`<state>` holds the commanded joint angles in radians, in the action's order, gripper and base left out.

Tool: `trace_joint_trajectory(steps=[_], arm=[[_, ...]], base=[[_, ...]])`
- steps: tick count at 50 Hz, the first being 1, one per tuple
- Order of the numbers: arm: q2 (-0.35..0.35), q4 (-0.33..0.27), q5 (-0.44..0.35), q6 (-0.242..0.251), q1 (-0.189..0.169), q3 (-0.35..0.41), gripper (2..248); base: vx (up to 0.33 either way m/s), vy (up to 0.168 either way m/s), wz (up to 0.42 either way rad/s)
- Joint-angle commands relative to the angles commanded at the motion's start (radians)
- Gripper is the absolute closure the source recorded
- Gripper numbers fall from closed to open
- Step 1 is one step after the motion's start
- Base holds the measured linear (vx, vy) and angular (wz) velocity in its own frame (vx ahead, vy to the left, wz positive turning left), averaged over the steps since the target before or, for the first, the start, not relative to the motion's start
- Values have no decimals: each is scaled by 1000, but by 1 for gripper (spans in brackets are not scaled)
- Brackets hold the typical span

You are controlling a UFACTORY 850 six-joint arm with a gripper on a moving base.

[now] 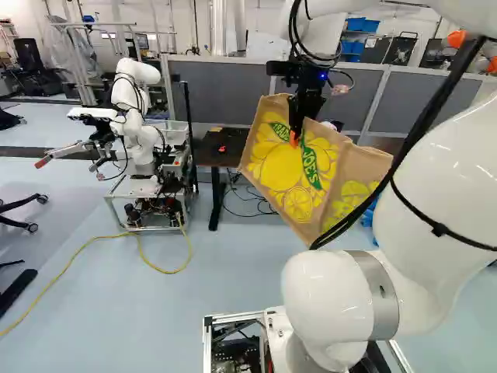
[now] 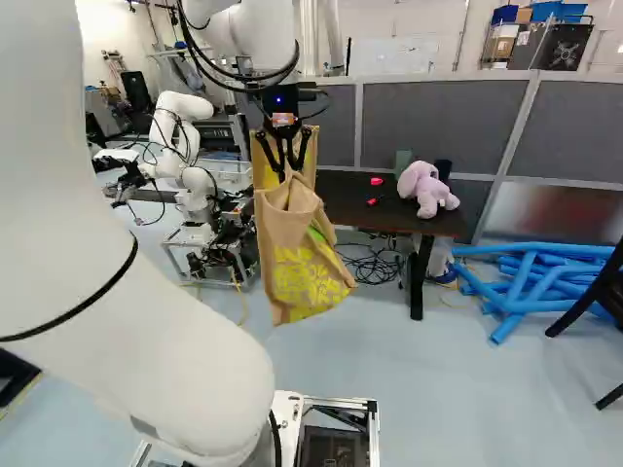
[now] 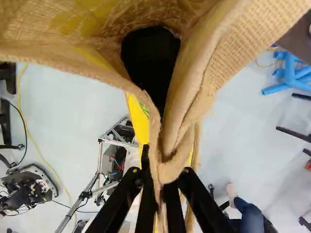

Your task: Pick up the bag on the ground and place it on the table

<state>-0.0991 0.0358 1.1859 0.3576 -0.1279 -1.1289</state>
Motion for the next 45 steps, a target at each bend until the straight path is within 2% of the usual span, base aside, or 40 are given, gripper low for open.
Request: trace_joint_trajectory(steps=[45], arm=[[0, 0, 0, 0, 0, 0, 228]], base=[[209, -1, -28]])
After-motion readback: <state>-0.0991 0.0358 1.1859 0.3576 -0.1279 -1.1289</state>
